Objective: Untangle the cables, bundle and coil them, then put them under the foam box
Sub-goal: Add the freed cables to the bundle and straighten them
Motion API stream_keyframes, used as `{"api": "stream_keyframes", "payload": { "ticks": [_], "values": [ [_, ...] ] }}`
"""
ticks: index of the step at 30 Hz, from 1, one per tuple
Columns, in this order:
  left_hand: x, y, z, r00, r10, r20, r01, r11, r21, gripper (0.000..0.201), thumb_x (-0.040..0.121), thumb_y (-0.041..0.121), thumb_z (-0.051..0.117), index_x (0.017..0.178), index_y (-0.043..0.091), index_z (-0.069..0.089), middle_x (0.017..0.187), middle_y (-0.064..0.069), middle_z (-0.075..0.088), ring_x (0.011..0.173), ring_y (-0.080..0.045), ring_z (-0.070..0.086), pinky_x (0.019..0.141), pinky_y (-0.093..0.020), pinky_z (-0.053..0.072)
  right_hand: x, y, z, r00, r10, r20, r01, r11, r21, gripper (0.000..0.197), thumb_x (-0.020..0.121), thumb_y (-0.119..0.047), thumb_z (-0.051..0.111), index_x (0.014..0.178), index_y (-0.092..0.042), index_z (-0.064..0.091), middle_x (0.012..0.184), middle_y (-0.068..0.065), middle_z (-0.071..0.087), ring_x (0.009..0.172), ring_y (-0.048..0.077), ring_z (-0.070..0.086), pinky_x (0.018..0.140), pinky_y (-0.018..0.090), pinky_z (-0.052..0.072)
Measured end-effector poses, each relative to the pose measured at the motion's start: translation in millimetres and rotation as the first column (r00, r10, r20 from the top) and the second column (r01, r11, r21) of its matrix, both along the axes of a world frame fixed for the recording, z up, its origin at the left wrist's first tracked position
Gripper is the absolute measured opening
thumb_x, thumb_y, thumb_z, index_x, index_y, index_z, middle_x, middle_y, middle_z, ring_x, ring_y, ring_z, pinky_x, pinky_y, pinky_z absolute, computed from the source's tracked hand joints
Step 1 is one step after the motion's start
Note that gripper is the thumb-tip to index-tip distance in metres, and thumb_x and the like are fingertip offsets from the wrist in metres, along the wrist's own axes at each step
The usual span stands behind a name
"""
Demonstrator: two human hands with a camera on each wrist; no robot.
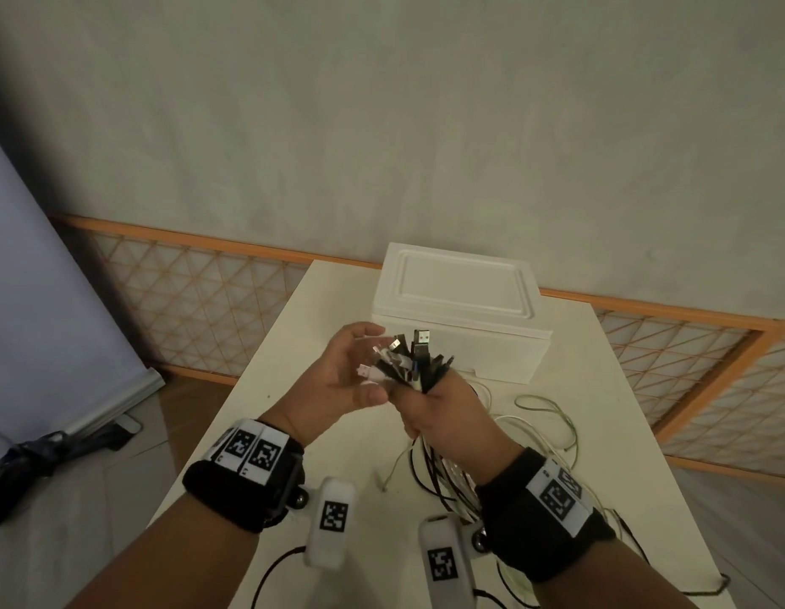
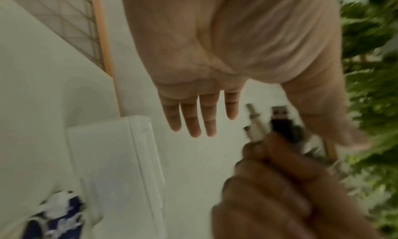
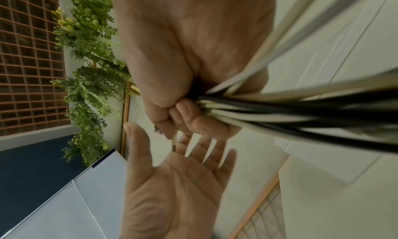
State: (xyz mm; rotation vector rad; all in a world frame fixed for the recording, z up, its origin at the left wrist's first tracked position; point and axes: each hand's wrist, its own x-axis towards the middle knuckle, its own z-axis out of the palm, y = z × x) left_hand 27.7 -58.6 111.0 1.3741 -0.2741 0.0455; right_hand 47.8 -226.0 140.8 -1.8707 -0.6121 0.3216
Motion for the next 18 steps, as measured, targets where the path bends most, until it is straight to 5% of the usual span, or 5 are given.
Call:
{"api": "stream_keyframes", "payload": {
  "ticks": [2,6,10,14,18],
  "values": [
    [0.3,-9.4,-2.4,0.999,-0.036,-0.004,0.036,0.997,-0.067,0.089,0.054,0.033,0.091,0.128,0.019,0.043,0.114,-0.004,0.066,0.103,-0.023,0.063,0.08,-0.034,0.053,-1.0,3.0,-0.1,0.998,0.049,0.031,-0.047,0.996,-0.074,0.025,0.091,-0.021,0.056,0.068,-0.031,0.058,0.049,-0.002,0.053,0.046,0.011,0.052,0.053,0.03,0.048],
    [-0.2,-33.1,2.1,0.98,0.147,0.135,-0.136,0.987,-0.088,0.06,0.067,0.013,0.079,0.122,0.021,0.057,0.119,-0.009,0.066,0.112,-0.029,0.062,0.091,-0.033,0.049,-0.8,10.2,-1.6,0.997,0.073,-0.018,-0.075,0.985,-0.154,0.023,0.084,-0.008,0.057,0.07,-0.026,0.055,0.047,-0.01,0.057,0.041,0.006,0.054,0.044,0.021,0.045],
    [3.9,-34.5,4.2,0.894,0.19,0.406,-0.29,0.935,0.203,0.032,0.075,0.015,0.071,0.106,0.019,0.069,0.126,0.002,0.062,0.118,-0.018,0.058,0.098,-0.028,0.045,5.6,10.0,0.6,0.992,0.079,-0.102,-0.097,0.976,-0.194,0.019,0.08,-0.004,0.061,0.068,-0.019,0.057,0.049,-0.008,0.055,0.039,0.005,0.052,0.042,0.018,0.043],
    [7.2,-37.3,5.0,0.862,0.173,0.477,-0.333,0.902,0.275,0.017,0.076,0.01,0.066,0.092,0.012,0.07,0.101,0.0,0.068,0.099,-0.012,0.064,0.089,-0.021,0.047,6.8,10.6,1.0,0.974,0.078,-0.213,-0.106,0.987,-0.121,0.021,0.076,0.003,0.061,0.064,-0.015,0.06,0.052,-0.004,0.058,0.045,0.008,0.055,0.045,0.019,0.045],
    [7.6,-35.0,2.9,0.874,0.183,0.45,-0.332,0.901,0.278,0.016,0.077,0.012,0.063,0.092,0.014,0.067,0.094,0.0,0.067,0.093,-0.015,0.063,0.087,-0.025,0.047,6.0,11.3,1.5,0.968,0.073,-0.24,-0.108,0.985,-0.135,0.019,0.076,0.002,0.06,0.063,-0.012,0.059,0.048,-0.003,0.056,0.043,0.008,0.053,0.046,0.019,0.045]
  ]
}}
